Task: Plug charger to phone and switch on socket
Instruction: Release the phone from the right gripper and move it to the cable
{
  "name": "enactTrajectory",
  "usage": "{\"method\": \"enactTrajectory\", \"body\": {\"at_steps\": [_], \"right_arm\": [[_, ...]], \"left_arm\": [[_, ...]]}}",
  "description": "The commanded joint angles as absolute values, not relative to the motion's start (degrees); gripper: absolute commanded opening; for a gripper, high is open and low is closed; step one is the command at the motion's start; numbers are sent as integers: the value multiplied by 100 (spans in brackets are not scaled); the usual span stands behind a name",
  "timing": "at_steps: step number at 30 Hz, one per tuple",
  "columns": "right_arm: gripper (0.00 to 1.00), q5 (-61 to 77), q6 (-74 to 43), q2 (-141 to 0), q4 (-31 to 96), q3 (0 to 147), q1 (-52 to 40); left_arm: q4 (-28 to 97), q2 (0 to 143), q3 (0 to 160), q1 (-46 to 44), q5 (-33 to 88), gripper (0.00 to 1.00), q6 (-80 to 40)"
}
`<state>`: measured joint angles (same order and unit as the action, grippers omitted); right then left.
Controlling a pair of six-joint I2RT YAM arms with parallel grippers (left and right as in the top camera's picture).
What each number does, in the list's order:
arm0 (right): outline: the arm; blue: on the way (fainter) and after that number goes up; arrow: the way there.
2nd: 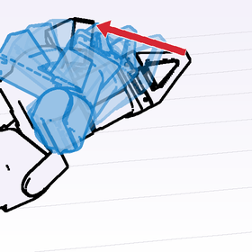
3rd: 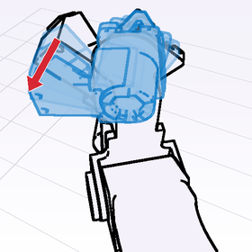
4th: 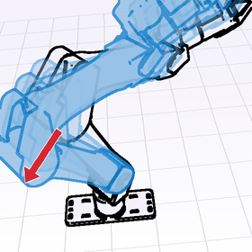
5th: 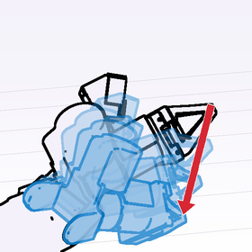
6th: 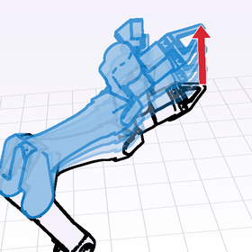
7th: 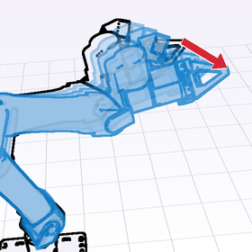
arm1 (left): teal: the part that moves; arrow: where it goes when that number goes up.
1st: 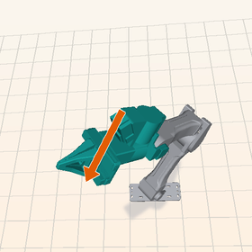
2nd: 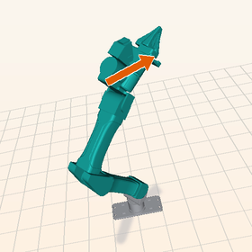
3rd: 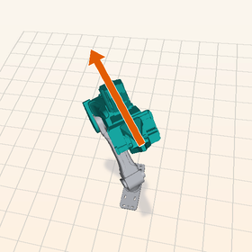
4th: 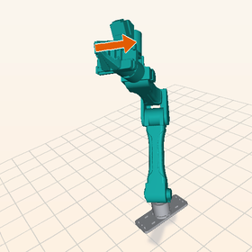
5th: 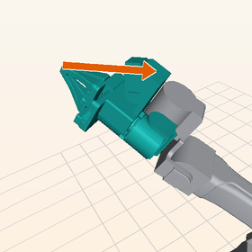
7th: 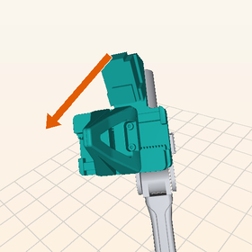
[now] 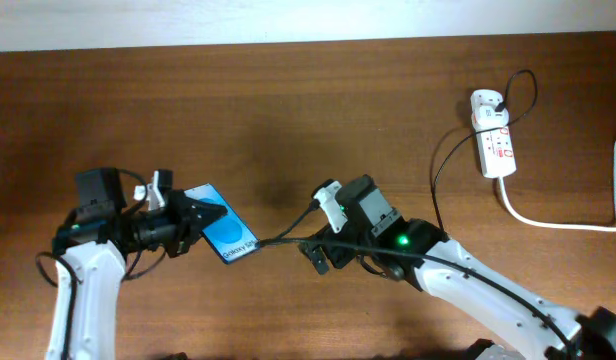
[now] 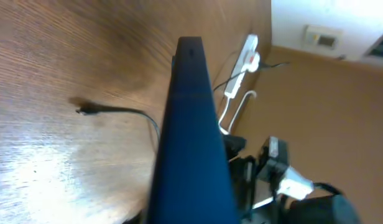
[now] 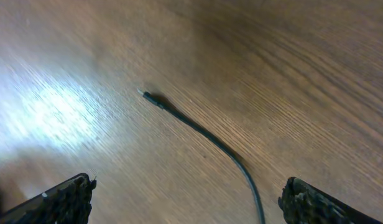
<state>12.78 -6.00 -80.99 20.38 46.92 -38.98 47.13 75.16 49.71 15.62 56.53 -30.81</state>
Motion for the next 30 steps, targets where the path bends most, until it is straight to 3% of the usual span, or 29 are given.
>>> {"method": "enactTrajectory", "body": {"at_steps": [1, 4, 11, 14, 20, 22, 24, 30], "right_arm": [[98, 1374, 318, -8543, 2012, 4729, -3988], [98, 1785, 823, -9076, 1682, 4729, -4119], [79, 1048, 1629, -10274, 701, 4729, -4460], [78, 1002, 1629, -10350, 423, 4729, -4462], [59, 1004, 1601, -9939, 744, 4880, -4462], [58, 1072, 1562, -9454, 884, 4910, -4462], [67, 1175, 1691, -9037, 725, 4910, -4462], [67, 1210, 1905, -9904, 51, 4910, -4187]], "left_arm": [[4672, 8036, 5024, 1905, 6145, 0, -2665], [4678, 8451, 5024, 2047, 6340, 0, -2364], [4681, 8471, 5024, 2051, 6302, 0, -2088], [4681, 8471, 5024, 2051, 6136, 0, -2086], [4683, 8471, 5024, 2051, 6060, 0, -2088], [4683, 8471, 5024, 2051, 6062, 0, -2091], [4683, 8471, 5024, 2051, 6062, 0, -2091], [4735, 8471, 5024, 2051, 6062, 0, -2093]]}}
